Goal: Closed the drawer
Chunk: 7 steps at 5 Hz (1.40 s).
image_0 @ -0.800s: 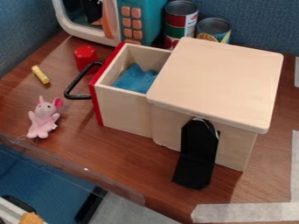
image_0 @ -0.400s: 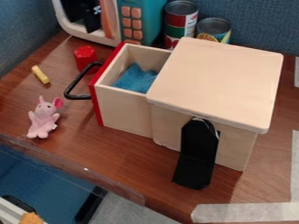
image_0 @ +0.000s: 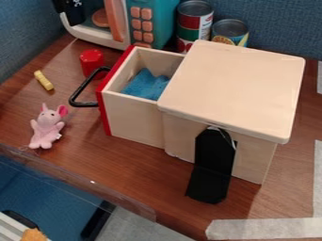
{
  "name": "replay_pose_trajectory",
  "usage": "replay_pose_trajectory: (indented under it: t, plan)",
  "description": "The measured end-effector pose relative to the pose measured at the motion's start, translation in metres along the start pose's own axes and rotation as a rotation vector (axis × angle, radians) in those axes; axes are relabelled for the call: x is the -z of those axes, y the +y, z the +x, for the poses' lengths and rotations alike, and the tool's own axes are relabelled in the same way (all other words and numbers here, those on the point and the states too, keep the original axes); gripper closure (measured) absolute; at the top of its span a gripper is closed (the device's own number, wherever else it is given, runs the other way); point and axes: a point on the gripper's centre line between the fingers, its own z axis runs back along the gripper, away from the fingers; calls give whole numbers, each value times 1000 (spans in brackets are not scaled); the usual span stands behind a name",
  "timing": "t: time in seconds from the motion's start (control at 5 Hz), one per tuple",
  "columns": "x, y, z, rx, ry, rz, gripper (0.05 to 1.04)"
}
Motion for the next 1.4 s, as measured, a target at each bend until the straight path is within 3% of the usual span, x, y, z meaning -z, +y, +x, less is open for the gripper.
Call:
replay_pose_trajectory:
  t: [0.2,0.4,0.6,0.8,1.0,1.4]
  plan:
    - [22,-1,-10,161,33,37,83]
    - [39,-7,-20,403,58,116,83]
    - [43,-22,-30,670,11,173,83]
    - [44,-25,-38,826,-20,160,83]
    - [45,-29,-34,890,0,154,83]
    - [54,-35,-25,884,60,143,83]
